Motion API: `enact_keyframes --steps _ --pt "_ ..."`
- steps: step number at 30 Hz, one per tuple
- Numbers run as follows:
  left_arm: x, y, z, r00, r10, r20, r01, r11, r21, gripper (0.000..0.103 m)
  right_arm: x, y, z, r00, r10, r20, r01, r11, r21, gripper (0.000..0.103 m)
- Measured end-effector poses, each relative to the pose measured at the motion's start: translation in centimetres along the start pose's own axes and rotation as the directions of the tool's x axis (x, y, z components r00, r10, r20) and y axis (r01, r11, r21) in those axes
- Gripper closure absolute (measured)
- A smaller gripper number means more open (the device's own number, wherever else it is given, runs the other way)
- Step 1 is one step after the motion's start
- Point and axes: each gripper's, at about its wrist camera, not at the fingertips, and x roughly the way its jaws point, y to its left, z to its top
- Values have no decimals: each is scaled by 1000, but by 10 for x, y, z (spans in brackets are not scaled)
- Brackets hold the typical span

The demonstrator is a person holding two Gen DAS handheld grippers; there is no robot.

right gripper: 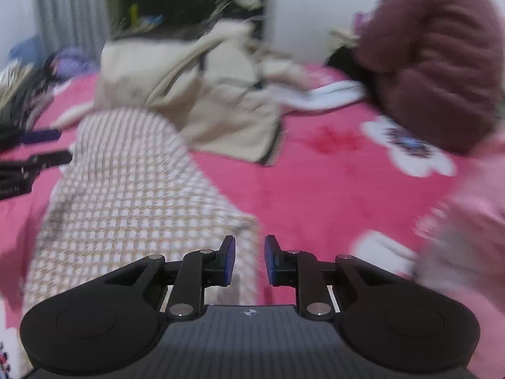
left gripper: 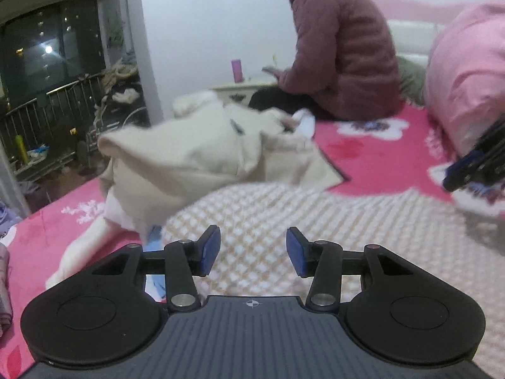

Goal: Fold clothes

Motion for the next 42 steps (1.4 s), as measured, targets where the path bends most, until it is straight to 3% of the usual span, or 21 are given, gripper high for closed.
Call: enact_keyframes --steps 8,12,16,18,23,25,30,32,34,35,40,42 --pt "-48 -61 13 986 -167 -4 167 985 51 57 -174 -61 -55 981 -155 115 131 973 192 81" --pt "-69 -89 6 967 -247 -56 249 968 40 57 -244 -62 -83 967 -162 194 102 953 286 81" --pt "-95 -117 -9 944 -321 -77 326 943 66 57 -268 -49 -107 965 -132 227 44 934 353 81" --pt "-101 -132 -20 919 -374 -122 383 922 58 57 -255 -43 -116 976 -98 196 17 926 377 81" --pt "-94 -158 -47 894 -385 -231 403 914 37 57 -200 -17 -126 995 -1 99 -36 929 368 79" --pt "-91 -158 -53 896 -366 -250 384 923 25 57 -169 0 -127 998 8 58 -26 948 316 79" --pt "-88 -144 -49 921 -339 -193 349 937 15 57 -106 34 -115 999 25 27 -30 973 229 78" --pt "-79 -144 -55 916 -334 -220 344 939 7 57 -86 41 -116 1000 6 14 -9 981 192 79" --pt "-72 -144 -67 912 -334 -237 345 939 2 57 -54 32 -126 997 -43 -64 54 984 171 84" --pt "-73 -144 -71 915 -335 -226 345 938 6 57 -44 25 -132 997 -29 -71 41 982 186 84" --pt "-80 -133 -67 914 -358 -191 359 933 -31 57 -57 10 -122 997 32 -74 -12 965 263 83" --pt "-89 -124 -61 927 -346 -141 344 938 -38 57 -67 20 -112 999 31 -43 -21 976 218 80"
